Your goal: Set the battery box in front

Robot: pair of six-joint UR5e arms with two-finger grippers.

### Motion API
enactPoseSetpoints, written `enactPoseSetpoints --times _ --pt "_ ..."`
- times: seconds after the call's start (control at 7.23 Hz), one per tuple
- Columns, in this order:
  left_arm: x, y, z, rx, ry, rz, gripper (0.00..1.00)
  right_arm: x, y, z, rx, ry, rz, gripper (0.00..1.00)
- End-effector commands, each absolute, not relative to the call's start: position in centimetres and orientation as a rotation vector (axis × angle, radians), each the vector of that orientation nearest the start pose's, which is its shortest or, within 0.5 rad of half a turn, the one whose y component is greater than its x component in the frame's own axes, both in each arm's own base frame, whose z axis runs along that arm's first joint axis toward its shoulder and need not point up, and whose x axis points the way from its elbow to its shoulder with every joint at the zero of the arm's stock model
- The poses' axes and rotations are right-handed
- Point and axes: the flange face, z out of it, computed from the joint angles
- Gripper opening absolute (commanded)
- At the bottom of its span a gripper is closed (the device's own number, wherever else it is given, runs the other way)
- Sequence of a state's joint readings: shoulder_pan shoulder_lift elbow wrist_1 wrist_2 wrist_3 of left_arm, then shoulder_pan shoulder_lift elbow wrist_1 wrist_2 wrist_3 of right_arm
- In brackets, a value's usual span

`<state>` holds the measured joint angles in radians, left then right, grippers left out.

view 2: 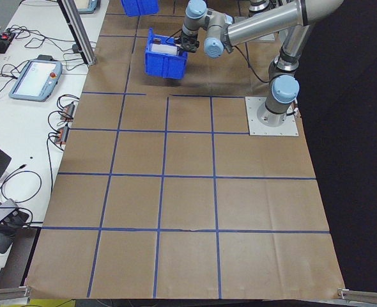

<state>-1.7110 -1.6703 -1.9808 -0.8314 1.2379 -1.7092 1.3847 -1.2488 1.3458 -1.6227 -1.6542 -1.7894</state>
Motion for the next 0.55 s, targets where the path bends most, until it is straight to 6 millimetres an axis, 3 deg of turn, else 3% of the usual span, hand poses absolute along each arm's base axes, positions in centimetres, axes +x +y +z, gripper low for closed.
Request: enactPoseSetpoints --times 0.0,0.14,0.41 --pt "-25.3 -55.5 31.4 -2.498 2.523 0.369 0.0 -3.9 -55.9 40.0 -2.259 2.155 0.171 0.0" --pt "-26.7 -57.0 30.3 -2.526 2.483 0.435 0.0 -5.7 -53.6 38.7 -2.266 2.128 0.173 0.0" --pt "-28.0 -58.9 28.2 -2.522 2.484 0.599 0.0 -6.0 -51.0 37.9 -2.265 2.116 0.186 0.0"
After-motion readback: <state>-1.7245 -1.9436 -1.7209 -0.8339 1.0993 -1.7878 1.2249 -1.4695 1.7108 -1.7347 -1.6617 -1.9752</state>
